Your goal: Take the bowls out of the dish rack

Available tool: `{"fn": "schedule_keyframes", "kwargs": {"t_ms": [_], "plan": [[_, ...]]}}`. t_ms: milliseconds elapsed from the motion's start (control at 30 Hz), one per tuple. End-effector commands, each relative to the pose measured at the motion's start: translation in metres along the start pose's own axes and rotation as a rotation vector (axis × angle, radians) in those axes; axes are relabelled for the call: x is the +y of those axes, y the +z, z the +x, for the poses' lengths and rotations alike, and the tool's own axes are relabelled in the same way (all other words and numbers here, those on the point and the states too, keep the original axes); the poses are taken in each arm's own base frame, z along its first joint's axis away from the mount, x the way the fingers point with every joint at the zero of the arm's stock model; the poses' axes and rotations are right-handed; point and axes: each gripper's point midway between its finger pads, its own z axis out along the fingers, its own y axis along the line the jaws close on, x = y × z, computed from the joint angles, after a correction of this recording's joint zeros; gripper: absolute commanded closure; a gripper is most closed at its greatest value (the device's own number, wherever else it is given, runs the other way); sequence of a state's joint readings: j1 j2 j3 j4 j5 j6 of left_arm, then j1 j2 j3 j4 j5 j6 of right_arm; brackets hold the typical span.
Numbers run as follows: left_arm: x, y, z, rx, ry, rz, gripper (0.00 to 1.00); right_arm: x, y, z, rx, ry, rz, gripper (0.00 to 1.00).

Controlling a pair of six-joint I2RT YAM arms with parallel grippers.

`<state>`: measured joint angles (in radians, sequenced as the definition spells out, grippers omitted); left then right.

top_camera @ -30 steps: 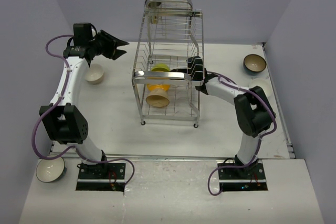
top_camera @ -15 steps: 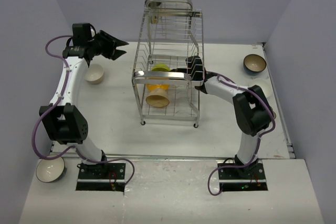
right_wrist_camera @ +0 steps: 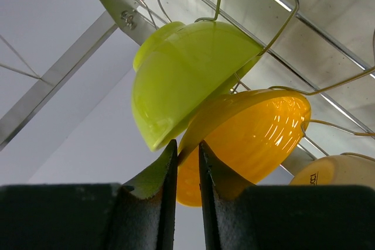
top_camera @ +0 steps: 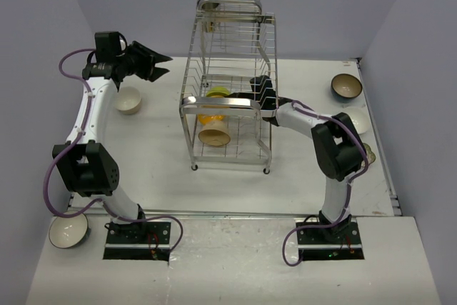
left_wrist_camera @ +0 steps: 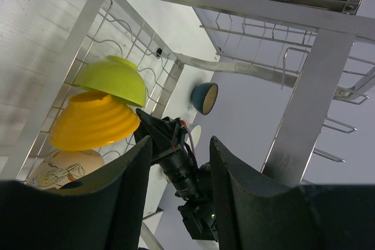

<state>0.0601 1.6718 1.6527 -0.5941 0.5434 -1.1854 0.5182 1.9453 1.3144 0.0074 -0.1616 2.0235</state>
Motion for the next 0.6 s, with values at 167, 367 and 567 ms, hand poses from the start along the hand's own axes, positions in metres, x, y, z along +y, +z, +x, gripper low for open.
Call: {"fn": "schedule_keyframes", "kwargs": {"t_ms": [167,367,567], "plan": [[-0.011,-0.012,0.004,0.012,0.027,0.038,0.54,-0.014,0.015,-0.032,-0.101,0.803,0.057,1.0],[-0.002,-0.004,0.015,0.053,0.029,0.024,0.55,-0.009,0.007,-0.024,-0.031,0.787,0.028,1.0],[0.005,-0.008,0.036,0.109,0.046,0.019,0.49,-0.012,0.002,-0.025,-0.008,0.771,0.02,1.0]]}}
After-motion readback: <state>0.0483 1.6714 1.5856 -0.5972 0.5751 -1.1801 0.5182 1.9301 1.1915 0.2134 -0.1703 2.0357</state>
